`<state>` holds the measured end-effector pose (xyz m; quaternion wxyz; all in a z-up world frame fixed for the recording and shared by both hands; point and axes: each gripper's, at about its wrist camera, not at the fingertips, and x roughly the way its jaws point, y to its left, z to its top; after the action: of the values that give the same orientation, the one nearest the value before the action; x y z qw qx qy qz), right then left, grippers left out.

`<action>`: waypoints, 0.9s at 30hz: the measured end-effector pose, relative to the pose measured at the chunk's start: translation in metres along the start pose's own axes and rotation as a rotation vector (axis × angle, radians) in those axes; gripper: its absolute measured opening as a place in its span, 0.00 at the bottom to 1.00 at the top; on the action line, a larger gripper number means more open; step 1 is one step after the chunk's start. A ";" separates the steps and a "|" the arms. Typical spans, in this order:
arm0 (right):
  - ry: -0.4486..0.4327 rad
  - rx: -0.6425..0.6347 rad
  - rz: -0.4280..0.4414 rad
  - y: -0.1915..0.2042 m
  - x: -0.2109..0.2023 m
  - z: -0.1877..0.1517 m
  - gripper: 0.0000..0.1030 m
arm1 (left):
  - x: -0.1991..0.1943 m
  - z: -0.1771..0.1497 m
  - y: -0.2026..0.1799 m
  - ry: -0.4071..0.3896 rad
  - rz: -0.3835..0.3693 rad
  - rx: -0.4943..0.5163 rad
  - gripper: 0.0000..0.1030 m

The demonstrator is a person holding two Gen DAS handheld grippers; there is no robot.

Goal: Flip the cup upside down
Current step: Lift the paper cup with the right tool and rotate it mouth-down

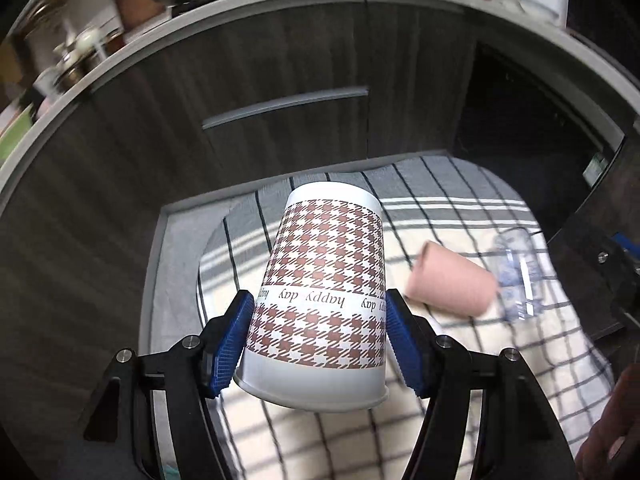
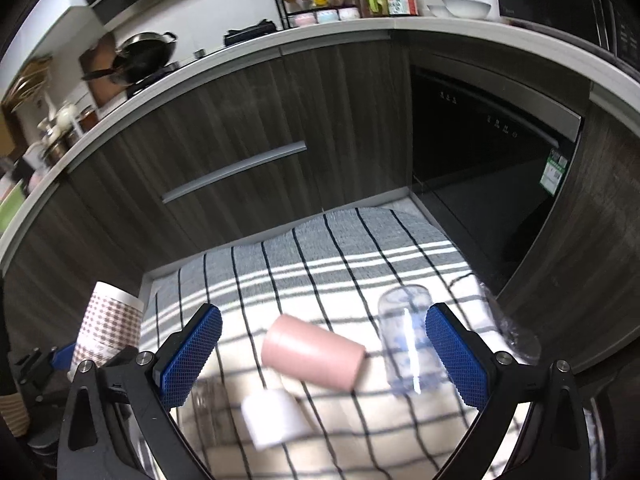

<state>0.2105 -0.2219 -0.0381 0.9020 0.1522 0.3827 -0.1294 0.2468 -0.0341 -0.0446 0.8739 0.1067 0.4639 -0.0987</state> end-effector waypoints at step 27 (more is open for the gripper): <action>0.202 -0.131 -0.052 -0.127 -0.039 -0.155 0.99 | 0.015 -0.176 -0.096 0.087 -0.136 -0.239 0.63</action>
<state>0.0390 -0.2766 -0.1347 0.8633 0.0954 0.4830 -0.1114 0.0899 -0.0780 -0.1630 0.8508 -0.0256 0.5158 -0.0970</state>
